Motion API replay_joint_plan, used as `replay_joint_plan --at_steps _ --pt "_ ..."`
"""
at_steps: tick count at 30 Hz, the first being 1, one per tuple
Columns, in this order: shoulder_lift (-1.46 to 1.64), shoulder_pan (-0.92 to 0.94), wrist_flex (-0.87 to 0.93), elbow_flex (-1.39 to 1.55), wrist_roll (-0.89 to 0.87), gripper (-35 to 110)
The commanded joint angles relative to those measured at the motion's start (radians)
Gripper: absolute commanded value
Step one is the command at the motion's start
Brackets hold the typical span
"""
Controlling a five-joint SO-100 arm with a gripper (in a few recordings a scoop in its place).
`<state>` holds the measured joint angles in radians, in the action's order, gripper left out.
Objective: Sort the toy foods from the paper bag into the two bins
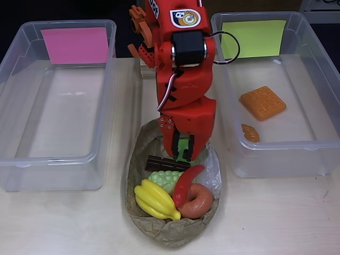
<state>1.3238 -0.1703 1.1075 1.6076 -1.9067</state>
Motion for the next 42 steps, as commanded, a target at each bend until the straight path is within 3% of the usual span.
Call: replay_joint_plan --at_steps 1,17,33,42 --pt "-0.021 -0.002 0.011 -0.046 -0.028 19" --pt "-0.204 -0.063 0.196 -0.39 -0.009 22" --pt "-0.376 -0.072 0.196 -0.535 0.008 23" --pt "-0.42 -0.057 0.219 -0.58 0.021 3"
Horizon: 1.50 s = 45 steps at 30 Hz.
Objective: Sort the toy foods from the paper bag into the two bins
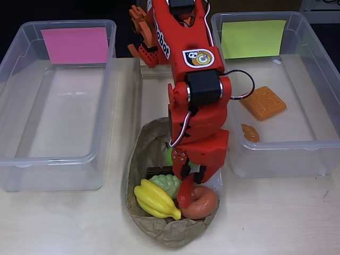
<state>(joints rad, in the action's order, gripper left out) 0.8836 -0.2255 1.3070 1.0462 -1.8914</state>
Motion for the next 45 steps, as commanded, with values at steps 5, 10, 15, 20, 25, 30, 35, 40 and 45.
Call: replay_joint_plan --at_steps 5,10,15,20,25,30,35,40,45 --pt "0.02 -0.003 0.026 -0.026 0.006 0" --pt "0.014 -0.008 0.025 -0.031 0.006 11" --pt "-0.011 -0.005 0.025 -0.066 0.029 18" --pt "-0.051 0.009 0.026 -0.127 0.072 18" --pt "-0.091 0.021 0.037 -0.181 0.101 1" --pt "-0.094 0.023 0.072 -0.193 0.095 0" --pt "-0.028 0.011 0.138 -0.156 0.071 0" --pt "0.138 -0.003 0.172 -0.02 0.06 0" --pt "0.298 -0.008 0.233 0.071 0.11 0"
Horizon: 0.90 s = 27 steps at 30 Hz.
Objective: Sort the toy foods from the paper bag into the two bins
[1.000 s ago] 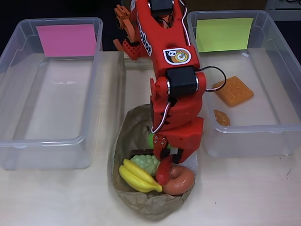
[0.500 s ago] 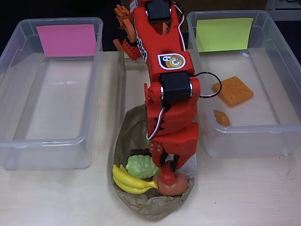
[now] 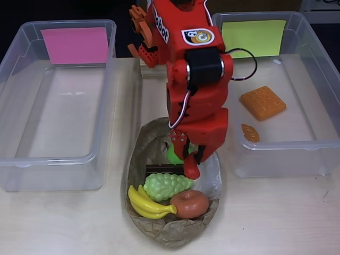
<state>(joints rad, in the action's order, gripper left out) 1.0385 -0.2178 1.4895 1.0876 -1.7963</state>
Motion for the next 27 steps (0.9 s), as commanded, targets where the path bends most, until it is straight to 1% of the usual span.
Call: replay_joint_plan --at_steps 1,6,12,22,27 --pt "0.172 -0.015 0.069 0.038 0.031 0" --pt "0.331 0.009 0.155 0.08 0.181 0" --pt "0.558 0.115 0.173 0.206 0.463 0" --pt "0.808 0.428 0.089 0.339 0.942 0" --pt "0.902 0.614 0.028 0.391 1.109 0"
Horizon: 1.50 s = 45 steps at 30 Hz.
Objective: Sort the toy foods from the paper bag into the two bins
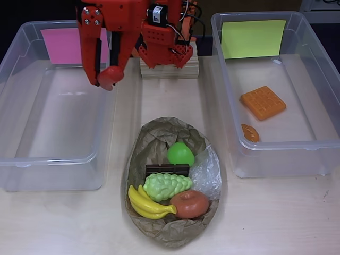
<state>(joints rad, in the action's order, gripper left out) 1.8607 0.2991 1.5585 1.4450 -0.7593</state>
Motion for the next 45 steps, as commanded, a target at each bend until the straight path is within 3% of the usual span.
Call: replay_joint_plan --at_steps 1,8,13,28,35,45 --pt "0.094 0.133 -0.06 0.052 0.097 0" --pt "0.169 0.367 -0.238 0.258 0.156 1" --pt "0.202 0.485 -0.339 0.408 0.091 4" --pt "0.379 0.518 -0.466 0.713 0.028 32" --pt "0.414 0.42 -0.465 0.683 0.021 27" --pt "0.244 0.026 -0.451 0.394 0.063 19"
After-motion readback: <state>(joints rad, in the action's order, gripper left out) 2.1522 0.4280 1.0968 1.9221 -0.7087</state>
